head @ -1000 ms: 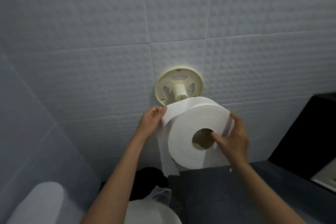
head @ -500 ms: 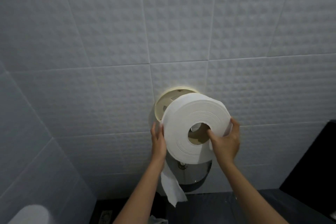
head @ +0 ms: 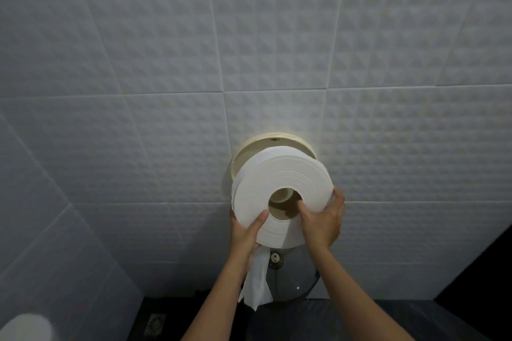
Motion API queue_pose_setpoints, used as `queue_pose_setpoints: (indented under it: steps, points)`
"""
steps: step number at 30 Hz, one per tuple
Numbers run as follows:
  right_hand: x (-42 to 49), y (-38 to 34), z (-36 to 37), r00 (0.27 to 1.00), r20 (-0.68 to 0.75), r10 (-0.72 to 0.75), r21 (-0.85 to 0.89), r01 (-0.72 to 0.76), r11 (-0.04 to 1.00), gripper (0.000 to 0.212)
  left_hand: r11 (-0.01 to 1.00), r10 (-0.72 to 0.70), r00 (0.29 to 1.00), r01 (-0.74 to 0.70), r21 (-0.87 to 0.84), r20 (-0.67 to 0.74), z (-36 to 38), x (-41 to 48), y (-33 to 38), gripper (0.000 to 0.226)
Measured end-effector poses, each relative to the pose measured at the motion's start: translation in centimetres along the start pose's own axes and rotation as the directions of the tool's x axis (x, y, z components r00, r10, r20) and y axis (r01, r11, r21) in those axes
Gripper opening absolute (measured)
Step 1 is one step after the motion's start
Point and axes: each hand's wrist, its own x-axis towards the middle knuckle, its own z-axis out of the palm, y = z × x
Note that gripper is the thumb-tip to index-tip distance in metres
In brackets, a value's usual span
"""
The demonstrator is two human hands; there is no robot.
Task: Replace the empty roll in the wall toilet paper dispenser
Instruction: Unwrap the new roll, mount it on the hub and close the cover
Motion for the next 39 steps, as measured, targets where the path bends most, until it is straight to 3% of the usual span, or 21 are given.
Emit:
queue_pose_setpoints:
  steps: [12,18,22,27,31,39]
  points:
    - [2.3,1.8,2.8,0.990,0.138,-0.028,0.015,0.026,1.000,0.083,0.990,-0.001,0.998,0.011,0.144,-0.070,-0.6,4.0,-2.4,0.095]
    - [4.0,2.8,3.4,0.957,0.262,-0.124,0.096,0.102,0.990,0.060,0.988,0.028,0.997,-0.018,0.153,-0.067,-0.4,5.7,-3.1,0.097]
    - [4.8,3.2,3.8,0.950,0.285,-0.130,0.128,0.096,0.987,0.056,0.985,0.046,0.998,-0.037,0.167,-0.051,-0.5,6.9,-3.5,0.096]
    - [5.8,4.3,4.3,0.941,0.323,-0.100,0.189,0.039,0.981,0.053,0.939,0.193,0.978,-0.160,0.304,-0.080,0.5,7.6,-2.4,0.087]
    - [6.0,5.1,4.8,0.936,0.346,-0.065,0.216,-0.012,0.976,0.050,0.868,0.317,0.944,-0.250,0.429,-0.089,0.6,8.4,-1.5,0.092]
    - [6.9,5.0,5.9,0.938,0.342,-0.052,0.196,-0.018,0.980,0.054,0.855,0.260,0.965,-0.215,0.472,-0.031,0.1,10.4,-0.8,0.092]
